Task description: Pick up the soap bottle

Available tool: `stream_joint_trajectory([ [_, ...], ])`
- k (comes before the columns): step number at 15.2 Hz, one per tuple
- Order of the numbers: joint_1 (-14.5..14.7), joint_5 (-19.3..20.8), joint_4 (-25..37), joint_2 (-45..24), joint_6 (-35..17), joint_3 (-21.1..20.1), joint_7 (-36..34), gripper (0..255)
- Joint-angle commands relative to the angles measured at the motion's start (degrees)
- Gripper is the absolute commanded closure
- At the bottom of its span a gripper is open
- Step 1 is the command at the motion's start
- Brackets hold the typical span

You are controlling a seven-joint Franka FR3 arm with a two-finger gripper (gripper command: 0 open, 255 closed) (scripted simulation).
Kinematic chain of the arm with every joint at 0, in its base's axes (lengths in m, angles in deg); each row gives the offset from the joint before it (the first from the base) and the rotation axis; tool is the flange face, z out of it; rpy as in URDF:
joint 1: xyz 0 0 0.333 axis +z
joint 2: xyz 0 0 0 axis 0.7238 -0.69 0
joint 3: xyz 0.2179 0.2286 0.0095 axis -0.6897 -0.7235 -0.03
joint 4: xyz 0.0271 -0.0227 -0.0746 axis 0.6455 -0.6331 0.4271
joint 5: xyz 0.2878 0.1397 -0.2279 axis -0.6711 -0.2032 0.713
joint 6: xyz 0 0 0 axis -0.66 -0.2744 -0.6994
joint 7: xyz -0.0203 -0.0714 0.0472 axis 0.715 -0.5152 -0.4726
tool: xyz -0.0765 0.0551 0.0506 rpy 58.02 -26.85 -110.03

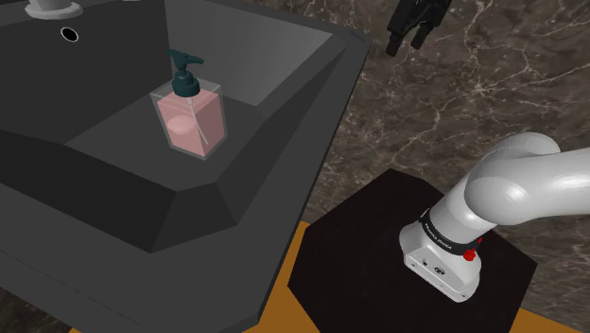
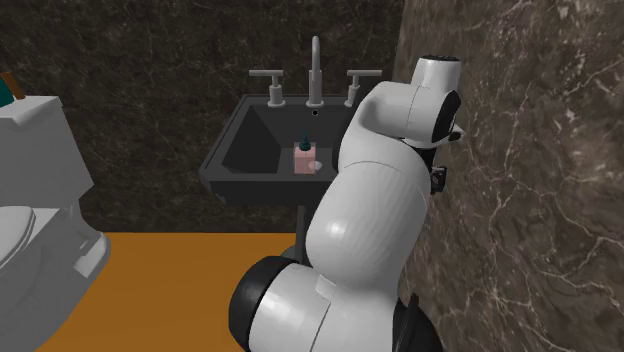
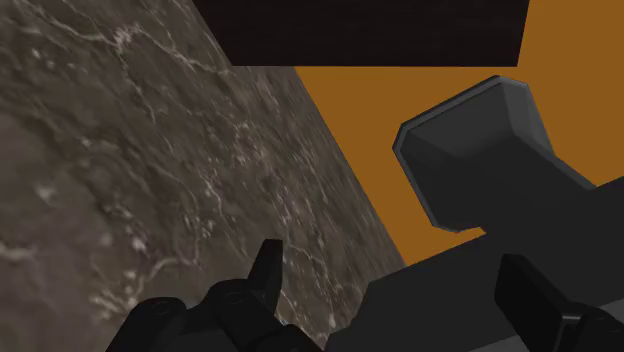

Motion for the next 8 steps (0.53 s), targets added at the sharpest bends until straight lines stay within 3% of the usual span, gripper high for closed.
stream_joint_trajectory([
  [1, 0.0, 0.0, 0.0, 0.0, 0.0, 0.0, 0.0, 0],
  [8, 2.4, -5.14, 5.7, -8.25, -2.25, -7.76, -8.54, 0],
])
